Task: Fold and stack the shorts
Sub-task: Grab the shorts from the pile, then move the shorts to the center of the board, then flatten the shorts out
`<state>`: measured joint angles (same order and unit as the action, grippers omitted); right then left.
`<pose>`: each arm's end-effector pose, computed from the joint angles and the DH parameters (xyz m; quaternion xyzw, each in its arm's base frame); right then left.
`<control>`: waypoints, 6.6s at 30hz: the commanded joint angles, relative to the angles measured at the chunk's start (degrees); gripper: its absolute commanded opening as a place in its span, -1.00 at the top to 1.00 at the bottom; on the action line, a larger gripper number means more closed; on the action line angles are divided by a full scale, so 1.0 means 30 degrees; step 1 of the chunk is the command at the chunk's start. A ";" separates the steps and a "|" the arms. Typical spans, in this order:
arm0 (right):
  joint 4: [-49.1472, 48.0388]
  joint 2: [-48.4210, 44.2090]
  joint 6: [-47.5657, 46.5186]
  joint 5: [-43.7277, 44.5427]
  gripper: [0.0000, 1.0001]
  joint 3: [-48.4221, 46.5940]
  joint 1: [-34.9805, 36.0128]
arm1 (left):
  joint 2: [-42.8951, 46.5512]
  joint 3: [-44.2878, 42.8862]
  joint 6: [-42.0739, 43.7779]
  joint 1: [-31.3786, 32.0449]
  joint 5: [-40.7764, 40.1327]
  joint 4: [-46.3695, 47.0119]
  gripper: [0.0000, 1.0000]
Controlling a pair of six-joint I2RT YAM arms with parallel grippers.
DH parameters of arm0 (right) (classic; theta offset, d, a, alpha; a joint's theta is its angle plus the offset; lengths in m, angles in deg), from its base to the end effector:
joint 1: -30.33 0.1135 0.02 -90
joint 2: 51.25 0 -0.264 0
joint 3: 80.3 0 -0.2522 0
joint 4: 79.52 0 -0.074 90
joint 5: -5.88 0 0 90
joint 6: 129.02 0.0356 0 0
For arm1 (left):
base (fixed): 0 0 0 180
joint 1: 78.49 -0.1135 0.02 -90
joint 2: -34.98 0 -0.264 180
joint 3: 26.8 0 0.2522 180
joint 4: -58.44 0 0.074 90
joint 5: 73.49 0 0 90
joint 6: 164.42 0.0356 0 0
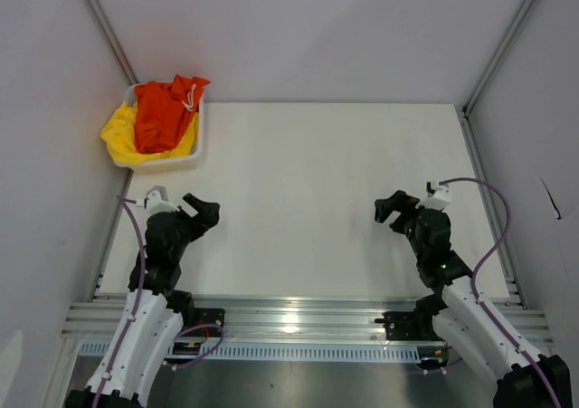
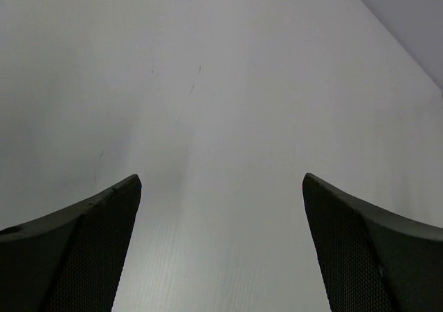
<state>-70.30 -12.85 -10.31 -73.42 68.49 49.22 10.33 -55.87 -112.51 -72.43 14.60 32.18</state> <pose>0.1610 0.0481 0.2151 0.1239 0.7896 0.1723 0.5758 0.1326 -0.0129 0.2023 -0.2375 0.7934 -0.1978 0.5244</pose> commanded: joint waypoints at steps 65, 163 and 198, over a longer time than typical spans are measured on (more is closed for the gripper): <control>-0.0744 0.0972 0.0684 -0.0520 -0.99 0.0105 -0.0293 | -3.1133 -2.8473 -0.5910 -0.7382 -0.4315 -0.3867 0.85; -0.4171 1.3185 -0.3592 -0.0761 -0.83 -0.7217 1.1245 | -0.6699 -0.9692 -0.8631 0.7412 -0.4665 0.2026 1.00; -1.6859 2.4879 -0.8986 1.1754 -0.63 -1.4338 1.5119 | -0.7607 -1.2563 -1.0479 0.7441 -0.3493 0.1205 1.00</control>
<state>-116.90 60.85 -37.39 -44.97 27.95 96.02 -13.16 -90.14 -142.78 -50.37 3.38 34.11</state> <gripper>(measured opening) 0.837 0.009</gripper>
